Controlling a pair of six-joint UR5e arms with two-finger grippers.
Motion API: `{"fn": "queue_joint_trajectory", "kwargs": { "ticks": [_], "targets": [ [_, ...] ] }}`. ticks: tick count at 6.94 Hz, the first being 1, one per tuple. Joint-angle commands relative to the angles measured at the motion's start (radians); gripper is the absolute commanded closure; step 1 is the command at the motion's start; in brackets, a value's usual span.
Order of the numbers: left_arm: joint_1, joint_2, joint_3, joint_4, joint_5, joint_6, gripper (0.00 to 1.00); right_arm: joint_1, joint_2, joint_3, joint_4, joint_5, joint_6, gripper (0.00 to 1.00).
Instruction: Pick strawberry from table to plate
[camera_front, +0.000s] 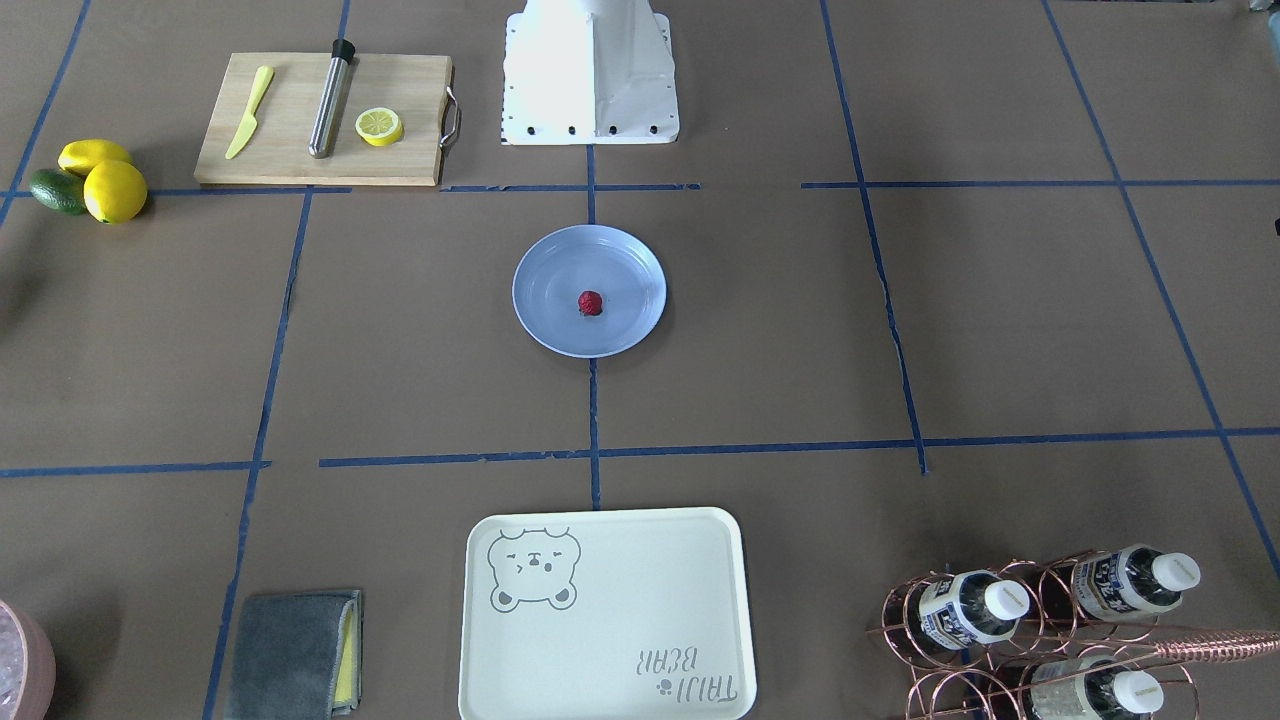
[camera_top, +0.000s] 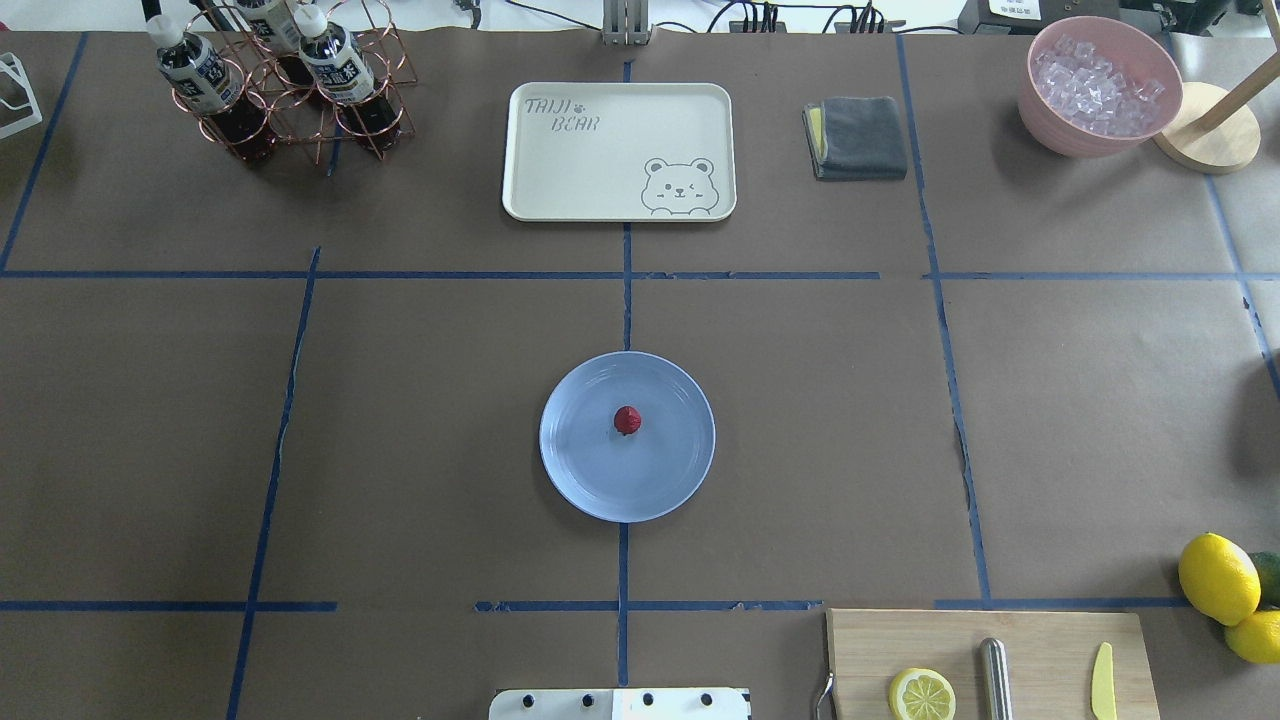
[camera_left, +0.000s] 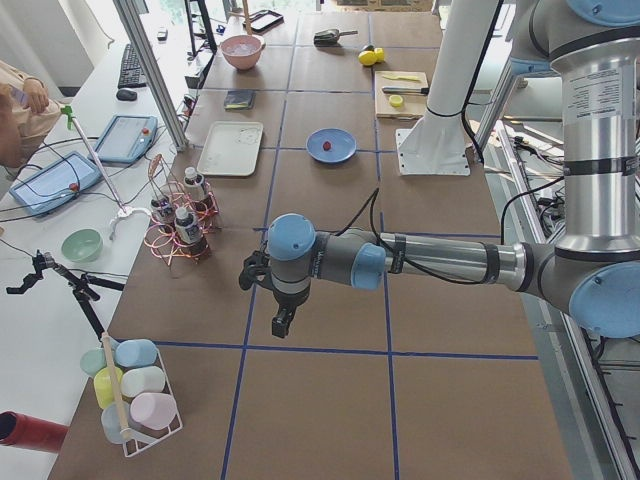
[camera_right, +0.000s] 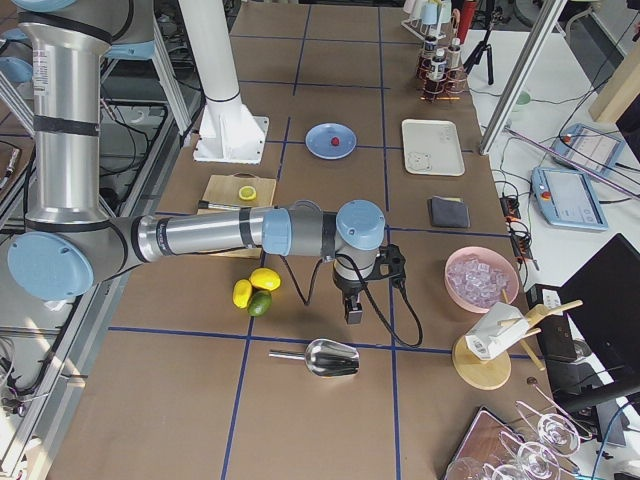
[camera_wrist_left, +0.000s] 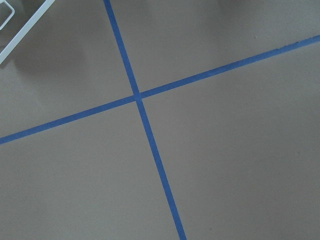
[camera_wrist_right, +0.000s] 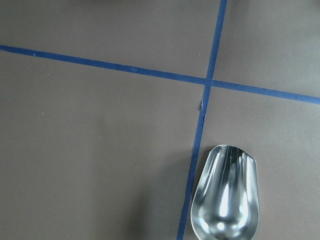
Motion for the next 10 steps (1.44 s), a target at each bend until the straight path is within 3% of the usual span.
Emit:
{"fn": "queue_joint_trajectory", "kwargs": {
  "ticks": [1, 4, 10],
  "targets": [
    [-0.002, 0.0, -0.013, -0.039, 0.0, 0.0, 0.0, -0.001, -0.005, 0.012, 0.0, 0.0, 0.001, 0.0],
    [0.0, -0.014, -0.035, 0.057, 0.003, 0.001, 0.0, -0.001, -0.004, 0.014, 0.002, 0.0, 0.001, 0.0],
    [-0.003, -0.017, -0.033, 0.058, 0.005, 0.002, 0.0, -0.001, -0.004, 0.012, 0.002, -0.001, 0.001, 0.0]
  ]
}}
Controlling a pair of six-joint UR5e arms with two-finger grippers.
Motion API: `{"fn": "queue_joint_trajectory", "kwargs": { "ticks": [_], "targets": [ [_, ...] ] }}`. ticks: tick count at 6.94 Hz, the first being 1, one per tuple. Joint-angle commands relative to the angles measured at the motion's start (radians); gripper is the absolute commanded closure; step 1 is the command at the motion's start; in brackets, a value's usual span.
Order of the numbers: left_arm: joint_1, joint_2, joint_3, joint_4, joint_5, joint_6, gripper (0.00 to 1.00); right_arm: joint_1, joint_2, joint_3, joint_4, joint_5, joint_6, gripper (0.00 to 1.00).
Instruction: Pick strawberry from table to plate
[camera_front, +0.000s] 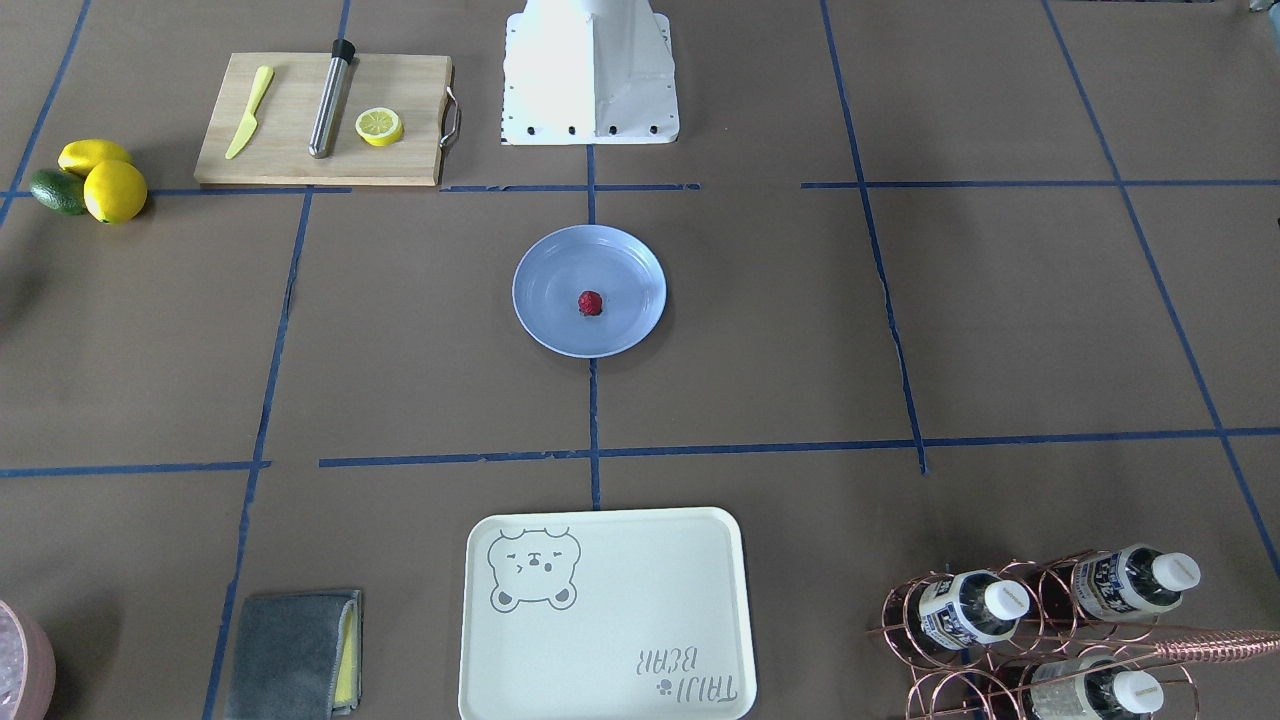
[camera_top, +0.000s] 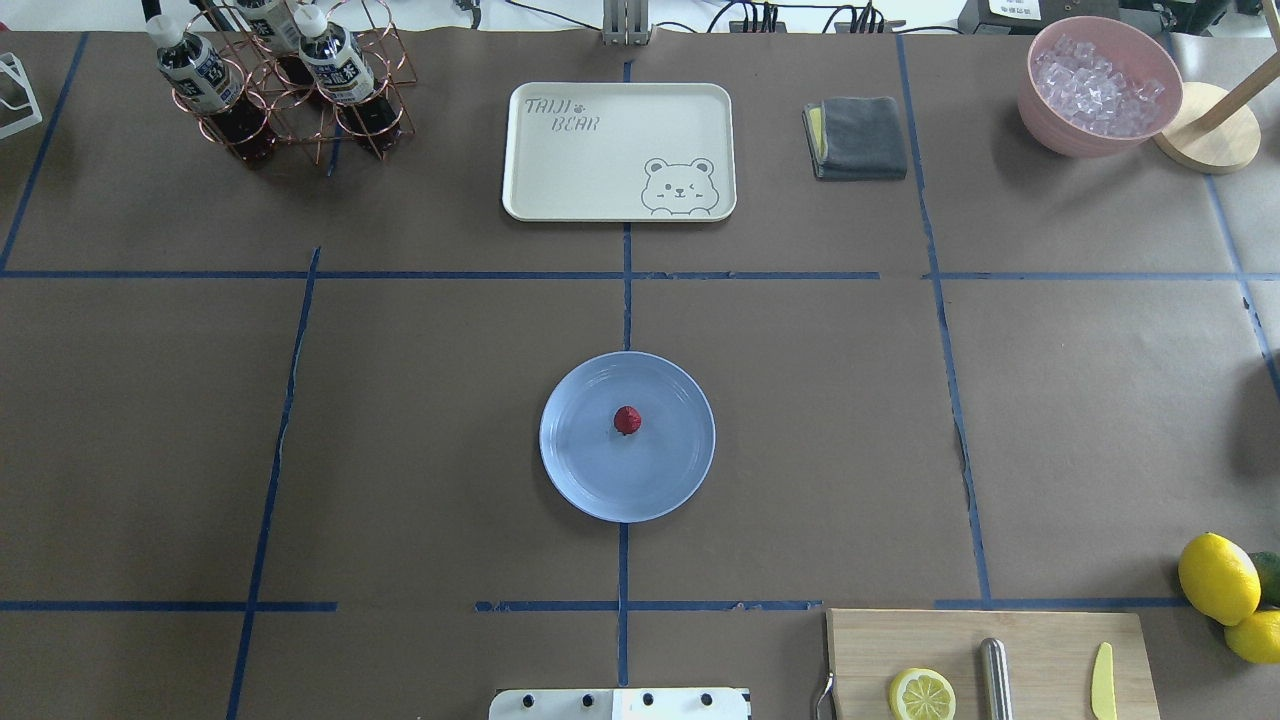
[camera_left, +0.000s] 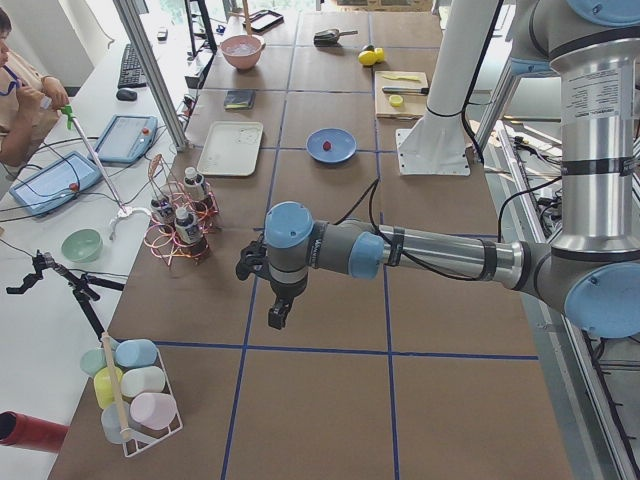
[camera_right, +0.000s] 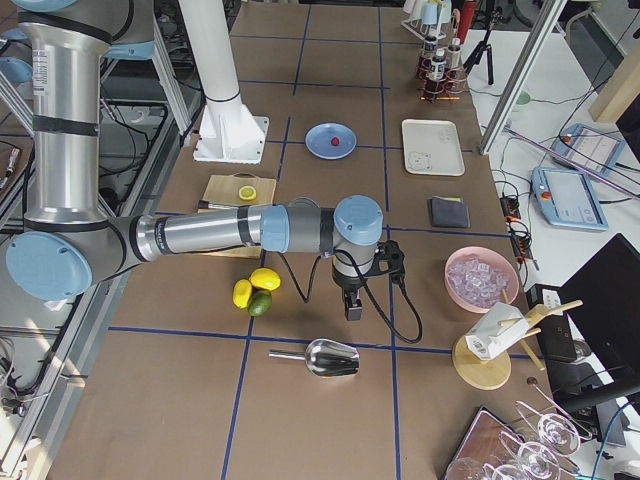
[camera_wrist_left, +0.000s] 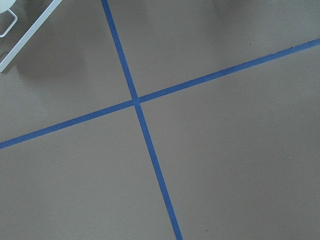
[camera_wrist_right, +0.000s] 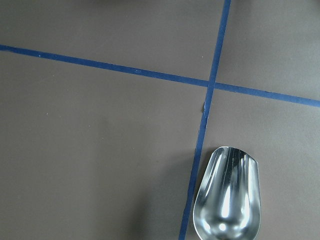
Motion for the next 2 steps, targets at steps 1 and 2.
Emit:
{"fn": "queue_joint_trajectory", "kwargs": {
  "ticks": [1, 2],
  "targets": [
    [-0.002, -0.002, 0.0, 0.0, 0.0, 0.0, 0.0, 0.0, -0.002, -0.001, 0.002, 0.0, 0.0, 0.0],
    [-0.002, -0.009, 0.008, 0.0, 0.0, -0.001, 0.0, 0.0, -0.002, -0.001, 0.002, 0.0, 0.0, 0.0]
  ]
}}
